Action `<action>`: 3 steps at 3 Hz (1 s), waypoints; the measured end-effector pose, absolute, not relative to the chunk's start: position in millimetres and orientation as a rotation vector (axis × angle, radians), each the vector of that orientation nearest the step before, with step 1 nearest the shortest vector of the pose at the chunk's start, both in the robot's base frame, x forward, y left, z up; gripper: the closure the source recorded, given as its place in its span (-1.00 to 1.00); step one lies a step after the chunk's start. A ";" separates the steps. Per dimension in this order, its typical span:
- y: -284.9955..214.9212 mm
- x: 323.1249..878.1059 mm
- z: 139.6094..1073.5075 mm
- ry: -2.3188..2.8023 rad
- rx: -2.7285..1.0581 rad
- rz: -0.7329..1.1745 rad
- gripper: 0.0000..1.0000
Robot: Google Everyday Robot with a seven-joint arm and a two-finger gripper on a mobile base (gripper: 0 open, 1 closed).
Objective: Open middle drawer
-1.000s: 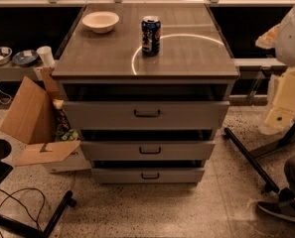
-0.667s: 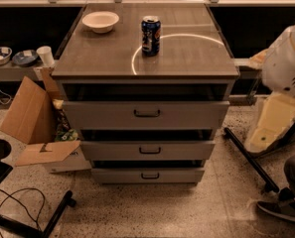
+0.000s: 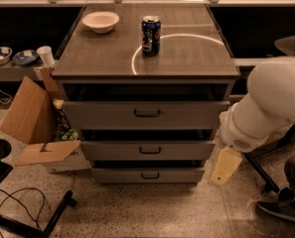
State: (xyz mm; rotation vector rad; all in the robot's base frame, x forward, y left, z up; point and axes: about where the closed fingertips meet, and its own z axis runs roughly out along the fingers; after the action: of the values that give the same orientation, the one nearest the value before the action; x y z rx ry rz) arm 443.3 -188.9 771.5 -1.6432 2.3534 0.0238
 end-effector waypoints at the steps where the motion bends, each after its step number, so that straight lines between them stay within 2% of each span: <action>1: -175.8 469.3 694.1 2.360 -1.641 -0.004 -1.00; 2: -165.1 494.1 630.6 2.358 -1.616 -0.011 -1.00; 3: -165.1 493.9 630.7 2.358 -1.616 -0.011 -1.00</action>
Offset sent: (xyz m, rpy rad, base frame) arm 0.0709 0.0325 -0.2006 -0.0045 -0.0195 -0.0345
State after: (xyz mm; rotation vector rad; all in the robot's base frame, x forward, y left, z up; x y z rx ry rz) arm 493.9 -165.1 630.7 -1.6160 2.3583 -0.0111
